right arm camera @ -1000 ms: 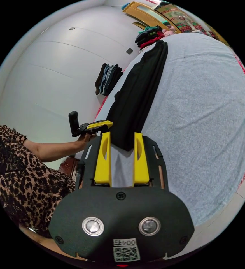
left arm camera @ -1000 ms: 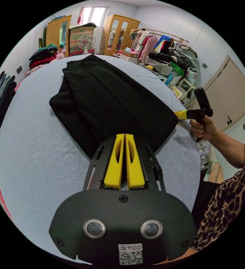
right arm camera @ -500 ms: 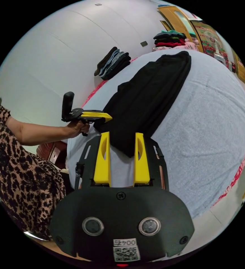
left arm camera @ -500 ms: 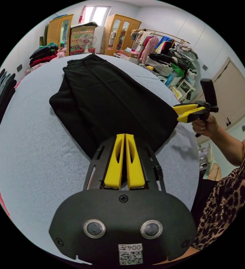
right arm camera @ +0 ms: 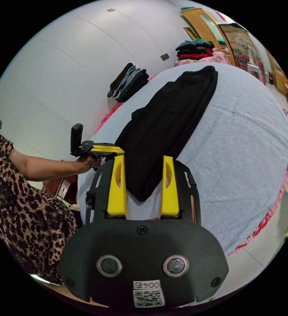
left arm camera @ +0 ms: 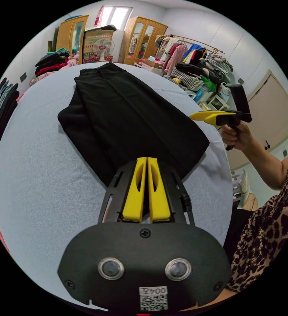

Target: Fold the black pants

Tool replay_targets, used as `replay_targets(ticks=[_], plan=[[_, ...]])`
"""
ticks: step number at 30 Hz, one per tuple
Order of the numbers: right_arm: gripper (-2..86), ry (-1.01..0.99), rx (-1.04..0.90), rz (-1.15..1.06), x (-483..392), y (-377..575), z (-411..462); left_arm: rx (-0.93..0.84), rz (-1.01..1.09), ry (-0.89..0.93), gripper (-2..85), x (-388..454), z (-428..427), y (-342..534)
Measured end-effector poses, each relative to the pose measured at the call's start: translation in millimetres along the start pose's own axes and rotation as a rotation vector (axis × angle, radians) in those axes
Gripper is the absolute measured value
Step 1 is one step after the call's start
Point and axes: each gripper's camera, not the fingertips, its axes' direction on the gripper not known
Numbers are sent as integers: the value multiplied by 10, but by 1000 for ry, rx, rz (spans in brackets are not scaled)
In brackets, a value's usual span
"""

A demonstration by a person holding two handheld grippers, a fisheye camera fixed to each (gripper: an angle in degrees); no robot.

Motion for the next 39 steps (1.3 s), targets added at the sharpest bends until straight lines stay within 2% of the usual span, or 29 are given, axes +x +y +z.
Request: replay_targets(ticks=[9,14,28,36,39], plan=[[180,-95,-42,20,412,-543,221,2,-8,-5,9,10,2,13],[175,-52,0,-30,381,-713,199,3,-11,-5,9,21,3,21],[179,-88,-156,16,619,-981,624,3,-18,7,8,85,8,46],[164,-357,-180,59,872,-1076,806,3,-20,11,8,148,8,63],[159,-399,-205,77,1012,-1207,903,3,-21,12,8,179,7,70]])
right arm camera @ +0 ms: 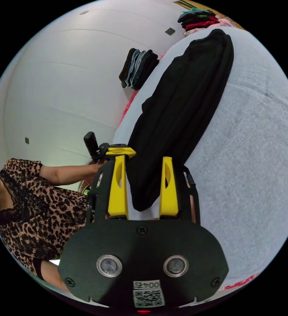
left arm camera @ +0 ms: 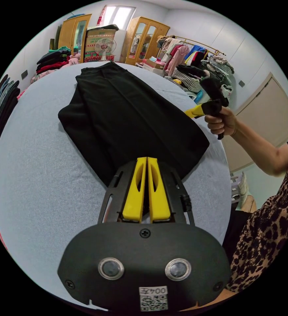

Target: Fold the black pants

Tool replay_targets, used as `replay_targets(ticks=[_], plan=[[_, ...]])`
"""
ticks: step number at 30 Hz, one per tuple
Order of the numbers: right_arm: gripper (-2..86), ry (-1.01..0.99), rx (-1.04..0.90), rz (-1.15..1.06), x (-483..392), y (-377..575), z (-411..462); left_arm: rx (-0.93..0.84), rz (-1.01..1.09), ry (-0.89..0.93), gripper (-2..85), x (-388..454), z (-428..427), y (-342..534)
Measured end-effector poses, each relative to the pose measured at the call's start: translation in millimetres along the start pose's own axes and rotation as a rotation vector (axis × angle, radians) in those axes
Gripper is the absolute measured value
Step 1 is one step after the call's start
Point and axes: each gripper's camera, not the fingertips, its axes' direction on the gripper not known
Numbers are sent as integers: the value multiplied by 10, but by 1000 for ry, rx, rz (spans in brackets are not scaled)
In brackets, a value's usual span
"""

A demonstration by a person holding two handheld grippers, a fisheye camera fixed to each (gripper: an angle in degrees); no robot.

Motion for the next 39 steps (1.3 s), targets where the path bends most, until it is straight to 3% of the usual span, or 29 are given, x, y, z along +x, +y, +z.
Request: replay_targets(ticks=[10,16,23,39], plan=[[136,-216,-314,-79,56,20,354,0,-10,18,8,91,-5,28],[130,-225,-358,-136,-6,-154,549,0,-12,22,8,164,-14,44],[81,-158,-540,-175,-106,9,757,-1,-20,40,8,226,-29,62],[38,-21,-264,-93,-345,684,583,-4,-24,63,8,398,-103,89]])
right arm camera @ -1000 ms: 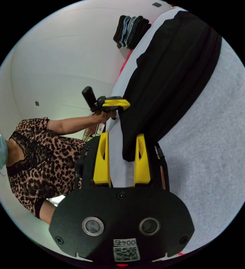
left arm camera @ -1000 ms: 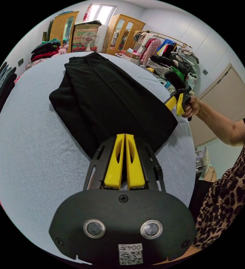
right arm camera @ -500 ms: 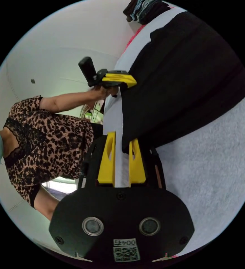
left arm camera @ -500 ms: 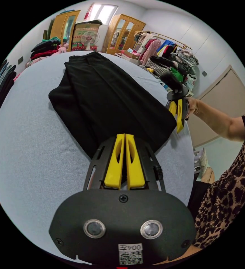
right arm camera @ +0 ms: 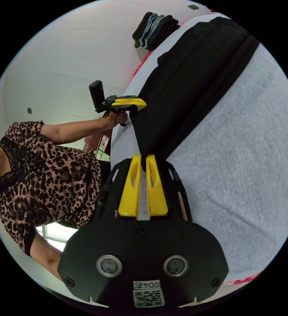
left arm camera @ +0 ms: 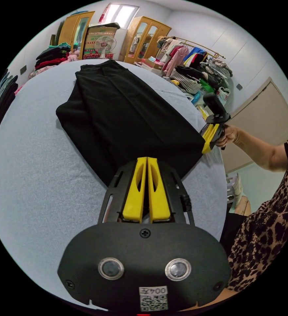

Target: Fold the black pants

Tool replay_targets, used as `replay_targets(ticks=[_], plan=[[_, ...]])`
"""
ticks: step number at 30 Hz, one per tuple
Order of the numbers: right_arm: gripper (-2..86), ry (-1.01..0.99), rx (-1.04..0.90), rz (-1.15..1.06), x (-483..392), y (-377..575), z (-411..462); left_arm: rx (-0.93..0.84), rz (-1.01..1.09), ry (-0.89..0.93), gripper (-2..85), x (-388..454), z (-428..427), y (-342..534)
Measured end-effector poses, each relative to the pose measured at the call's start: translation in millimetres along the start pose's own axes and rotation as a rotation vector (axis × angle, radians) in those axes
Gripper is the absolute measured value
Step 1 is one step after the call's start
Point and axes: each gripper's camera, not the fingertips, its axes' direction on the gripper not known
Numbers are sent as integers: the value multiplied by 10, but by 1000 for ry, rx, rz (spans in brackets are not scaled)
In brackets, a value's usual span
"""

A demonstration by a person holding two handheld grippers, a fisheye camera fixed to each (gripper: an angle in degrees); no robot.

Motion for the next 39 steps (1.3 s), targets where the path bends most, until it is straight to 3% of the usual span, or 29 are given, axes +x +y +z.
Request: replay_targets(ticks=[7,14,20,24,27,32,35,39], plan=[[46,23,164,128,-117,542,-70,0,-15,35,7,2,-62,5],[62,345,294,137,-981,639,-85,5,-96,155,6,-174,-127,13],[64,536,186,132,-1269,380,378,10,-36,82,12,62,-448,-52],[10,681,149,152,-1296,615,543,-33,-80,30,10,-65,-475,187],[3,738,126,121,-1375,691,598,43,-91,71,9,-208,-555,354],[44,674,143,202,-1404,907,439,-1,-115,115,20,-386,-668,254],[79,595,265,316,-1466,1262,228,-21,-65,26,49,-353,-921,269],[110,328,505,513,-1371,1949,34,13,-152,133,90,-486,-1256,523]])
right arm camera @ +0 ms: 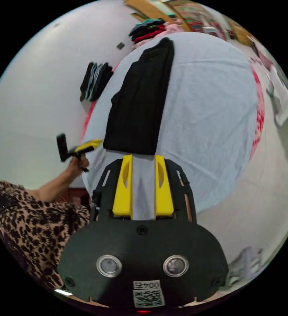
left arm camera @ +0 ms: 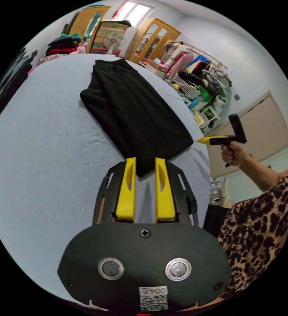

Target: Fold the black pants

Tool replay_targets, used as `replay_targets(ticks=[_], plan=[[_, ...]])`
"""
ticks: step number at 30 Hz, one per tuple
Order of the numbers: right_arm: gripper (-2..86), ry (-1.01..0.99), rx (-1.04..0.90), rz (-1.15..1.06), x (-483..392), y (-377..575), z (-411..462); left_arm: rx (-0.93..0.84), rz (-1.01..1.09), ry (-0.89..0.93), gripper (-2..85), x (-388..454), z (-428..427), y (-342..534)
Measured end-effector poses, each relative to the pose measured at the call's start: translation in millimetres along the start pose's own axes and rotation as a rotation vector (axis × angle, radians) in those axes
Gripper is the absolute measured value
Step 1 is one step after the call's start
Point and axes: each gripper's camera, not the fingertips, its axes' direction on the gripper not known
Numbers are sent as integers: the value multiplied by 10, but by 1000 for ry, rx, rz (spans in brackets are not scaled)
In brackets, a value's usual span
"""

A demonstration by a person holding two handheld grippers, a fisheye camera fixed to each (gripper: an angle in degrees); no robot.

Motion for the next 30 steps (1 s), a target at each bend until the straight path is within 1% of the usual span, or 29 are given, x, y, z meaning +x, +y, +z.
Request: replay_targets(ticks=[2,4,5,7,10,13,16,19,23,25,30], plan=[[117,-72,50,97,186,160,-87,23,-117,89,97,-111,-93,150],[122,-137,90,182,344,300,-126,65,-316,229,109,-292,-142,365],[124,-172,106,228,428,374,-128,83,-367,270,112,-338,-145,417],[129,-205,128,287,522,463,-125,167,-566,432,127,-518,-113,600],[135,-240,171,370,631,562,-138,264,-769,594,145,-692,-35,734],[135,-283,212,428,721,612,-181,284,-878,644,159,-782,18,747],[135,-324,221,457,807,616,-211,327,-925,680,156,-844,17,720],[123,-350,235,479,914,626,-249,341,-928,671,152,-859,-4,648],[92,-430,252,535,1069,668,-285,349,-939,676,150,-845,-10,593],[54,-482,273,526,1046,683,-371,362,-967,702,150,-828,1,609],[46,-493,258,466,851,638,-690,388,-994,746,152,-738,64,623]])
